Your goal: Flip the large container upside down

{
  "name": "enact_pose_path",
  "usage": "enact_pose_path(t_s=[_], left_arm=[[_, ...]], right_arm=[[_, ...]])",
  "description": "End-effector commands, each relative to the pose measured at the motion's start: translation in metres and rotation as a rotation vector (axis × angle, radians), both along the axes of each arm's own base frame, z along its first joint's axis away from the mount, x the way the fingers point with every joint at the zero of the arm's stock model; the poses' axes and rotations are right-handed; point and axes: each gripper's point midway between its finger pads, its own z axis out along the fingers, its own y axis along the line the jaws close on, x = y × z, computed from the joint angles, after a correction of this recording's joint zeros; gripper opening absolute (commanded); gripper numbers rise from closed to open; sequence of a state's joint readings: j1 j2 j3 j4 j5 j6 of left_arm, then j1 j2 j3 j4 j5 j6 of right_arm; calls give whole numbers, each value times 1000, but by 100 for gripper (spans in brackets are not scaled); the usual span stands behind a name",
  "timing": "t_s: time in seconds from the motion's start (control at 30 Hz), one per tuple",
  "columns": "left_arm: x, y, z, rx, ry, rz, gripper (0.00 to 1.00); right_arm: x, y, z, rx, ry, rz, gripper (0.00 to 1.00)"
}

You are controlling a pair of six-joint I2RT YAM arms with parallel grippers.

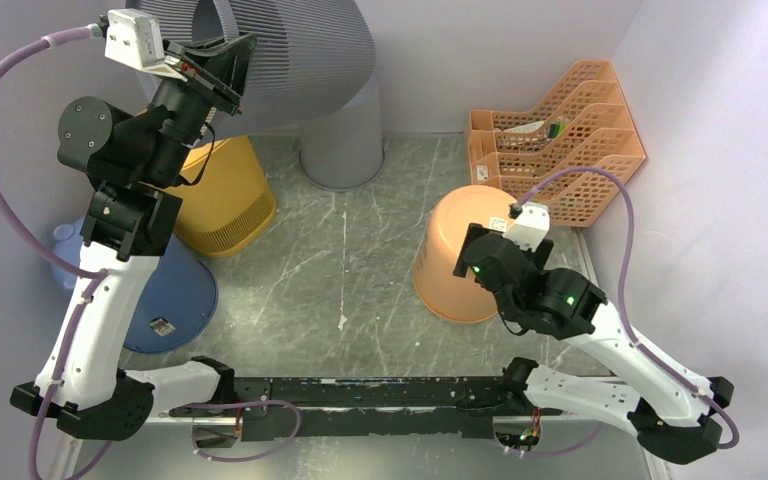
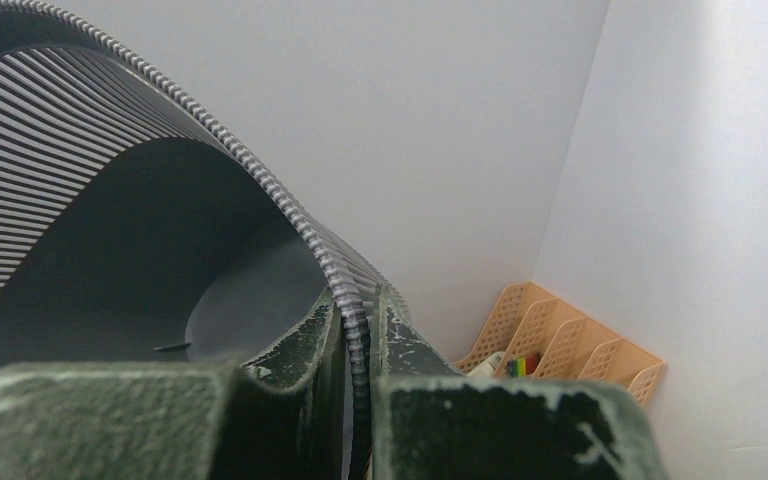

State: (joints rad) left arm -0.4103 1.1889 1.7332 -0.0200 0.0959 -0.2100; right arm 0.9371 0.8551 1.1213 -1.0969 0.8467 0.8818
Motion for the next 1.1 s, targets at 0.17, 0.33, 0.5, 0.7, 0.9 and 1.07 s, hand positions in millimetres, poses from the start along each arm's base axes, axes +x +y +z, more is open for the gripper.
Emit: enact_pose_path(t_s=[0.17,0.33,0.5,0.7,0.9,1.07], left_arm=[[-41,27,50,-22,-198,74,7],[-36,26,34,37,-139,88,7],[-30,30,14,87,-61,122,7],[-33,28,-1,145,23,104,7],[-31,30,-16,182,103,116,7],[-26,26,-32,221,158,102,7]], right_arm=[[26,67,42,37,-114,284,100],[33,100,48,33,-112,379,100],[38,138,35,49,-108,509,100],[47,166,2,30,-73,579,100],[63,176,-22,-16,-69,570,100],[84,150,-42,-65,-54,410,100]])
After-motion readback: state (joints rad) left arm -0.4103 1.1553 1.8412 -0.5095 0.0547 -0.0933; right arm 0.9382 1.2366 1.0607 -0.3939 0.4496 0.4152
